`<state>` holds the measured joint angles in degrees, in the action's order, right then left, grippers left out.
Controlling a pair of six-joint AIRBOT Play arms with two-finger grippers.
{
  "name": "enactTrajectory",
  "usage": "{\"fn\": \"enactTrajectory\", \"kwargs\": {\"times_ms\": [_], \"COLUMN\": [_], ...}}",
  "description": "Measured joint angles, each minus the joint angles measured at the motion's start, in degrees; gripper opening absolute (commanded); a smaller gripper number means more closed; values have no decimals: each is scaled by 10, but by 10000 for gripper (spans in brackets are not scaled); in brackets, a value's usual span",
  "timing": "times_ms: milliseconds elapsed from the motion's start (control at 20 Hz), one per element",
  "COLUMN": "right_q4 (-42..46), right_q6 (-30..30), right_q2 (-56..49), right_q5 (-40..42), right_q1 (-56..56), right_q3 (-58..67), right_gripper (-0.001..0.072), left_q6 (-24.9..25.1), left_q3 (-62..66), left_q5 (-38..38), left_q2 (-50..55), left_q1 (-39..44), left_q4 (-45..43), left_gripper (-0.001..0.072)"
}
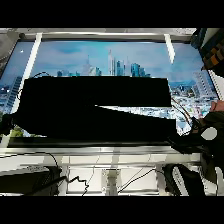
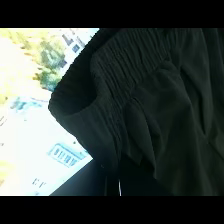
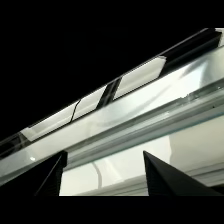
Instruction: Fold the clothes and pants, and hang the long-sleeved shirts on hangers.
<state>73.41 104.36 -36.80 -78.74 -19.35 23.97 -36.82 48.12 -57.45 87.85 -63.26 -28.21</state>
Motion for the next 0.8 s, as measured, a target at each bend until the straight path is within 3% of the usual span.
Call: {"fn": "enactTrajectory", "kwargs": {"times_ms": [550, 600, 700, 800], "right_q4": [15, 24, 41, 50], "right_q6": [68, 74, 83, 88], "right_q2": [-132, -140, -151, -156], "right_q5": [176, 188, 207, 226], "right_q1": [0, 0, 0, 0], "right_q3": [-6, -6, -6, -6], "right_gripper": [549, 485, 213, 182], "left_q6": [0, 0, 0, 0], "left_q3": [0, 0, 0, 0], "left_q5": [-2, -2, -3, -16], "left_q2": [0, 0, 0, 0], "left_q1": [0, 0, 0, 0], "left_q4": [0, 0, 0, 0], "left_gripper": [23, 23, 23, 23]}}
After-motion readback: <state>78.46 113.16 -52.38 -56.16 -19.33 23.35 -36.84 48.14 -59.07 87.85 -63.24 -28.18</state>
